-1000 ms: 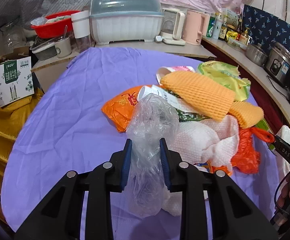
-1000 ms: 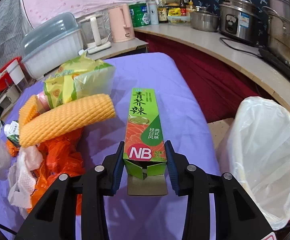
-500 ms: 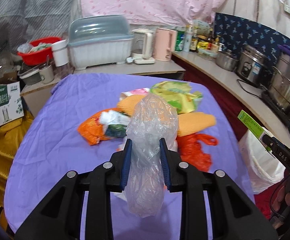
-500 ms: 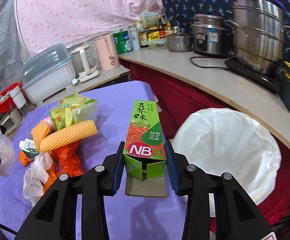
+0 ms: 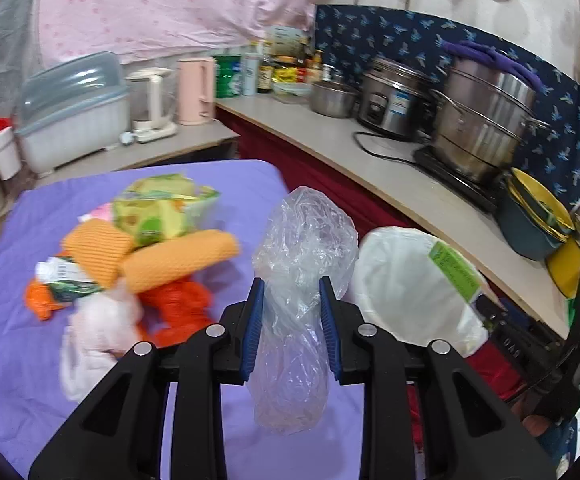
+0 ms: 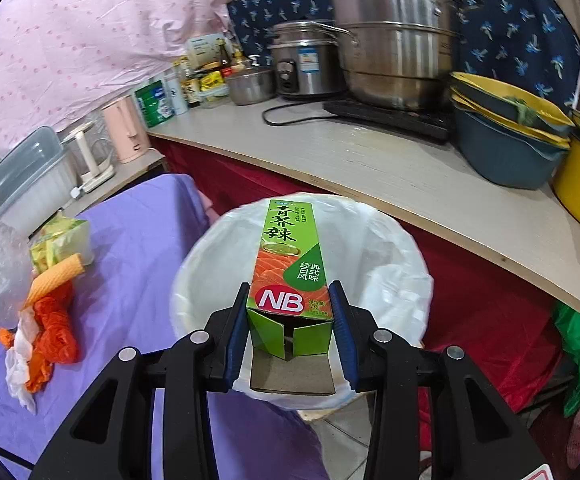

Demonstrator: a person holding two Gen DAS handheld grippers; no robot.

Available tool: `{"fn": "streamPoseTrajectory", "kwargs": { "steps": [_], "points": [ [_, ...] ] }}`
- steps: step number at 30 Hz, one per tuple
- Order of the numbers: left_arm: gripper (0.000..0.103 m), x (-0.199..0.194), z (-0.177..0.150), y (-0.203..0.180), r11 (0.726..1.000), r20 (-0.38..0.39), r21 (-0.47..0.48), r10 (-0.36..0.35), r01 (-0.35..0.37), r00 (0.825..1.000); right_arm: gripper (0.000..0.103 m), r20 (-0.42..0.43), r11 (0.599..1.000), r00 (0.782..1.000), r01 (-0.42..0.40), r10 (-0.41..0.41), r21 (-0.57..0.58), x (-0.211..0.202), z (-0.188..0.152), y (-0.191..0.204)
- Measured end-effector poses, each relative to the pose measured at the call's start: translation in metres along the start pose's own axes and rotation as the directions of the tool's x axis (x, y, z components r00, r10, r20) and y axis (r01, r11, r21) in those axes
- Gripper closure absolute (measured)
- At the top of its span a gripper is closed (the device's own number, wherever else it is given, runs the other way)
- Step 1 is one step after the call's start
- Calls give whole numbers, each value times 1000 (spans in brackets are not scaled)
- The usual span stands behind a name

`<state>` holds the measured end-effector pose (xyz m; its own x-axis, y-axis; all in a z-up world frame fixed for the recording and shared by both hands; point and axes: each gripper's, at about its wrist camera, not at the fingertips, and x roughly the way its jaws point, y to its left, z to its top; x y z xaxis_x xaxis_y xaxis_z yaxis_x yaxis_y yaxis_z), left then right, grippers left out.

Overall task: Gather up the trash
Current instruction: 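Carry both items over the white bin and open both tools to drop them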

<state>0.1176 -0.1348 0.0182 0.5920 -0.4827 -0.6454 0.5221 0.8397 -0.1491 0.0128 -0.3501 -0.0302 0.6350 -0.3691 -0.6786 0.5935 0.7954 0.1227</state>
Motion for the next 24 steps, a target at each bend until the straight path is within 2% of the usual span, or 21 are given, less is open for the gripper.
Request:
{"fn": "streamPoseTrajectory", "kwargs": {
  "steps": [10, 21, 24],
  "points": [
    [77, 67, 2, -83, 987, -101, 79, -135, 143, 986, 66, -48, 998, 998, 49, -47, 45, 19, -12, -38],
    [74, 113, -10, -115, 976, -183, 123, -157, 181, 970, 65, -60, 998, 997, 42, -39, 54, 29, -15, -40],
    [66, 118, -12, -116, 977, -186, 129, -146, 171, 972, 64, -56, 998, 998, 38, -35, 57, 29, -15, -38]
  ]
}}
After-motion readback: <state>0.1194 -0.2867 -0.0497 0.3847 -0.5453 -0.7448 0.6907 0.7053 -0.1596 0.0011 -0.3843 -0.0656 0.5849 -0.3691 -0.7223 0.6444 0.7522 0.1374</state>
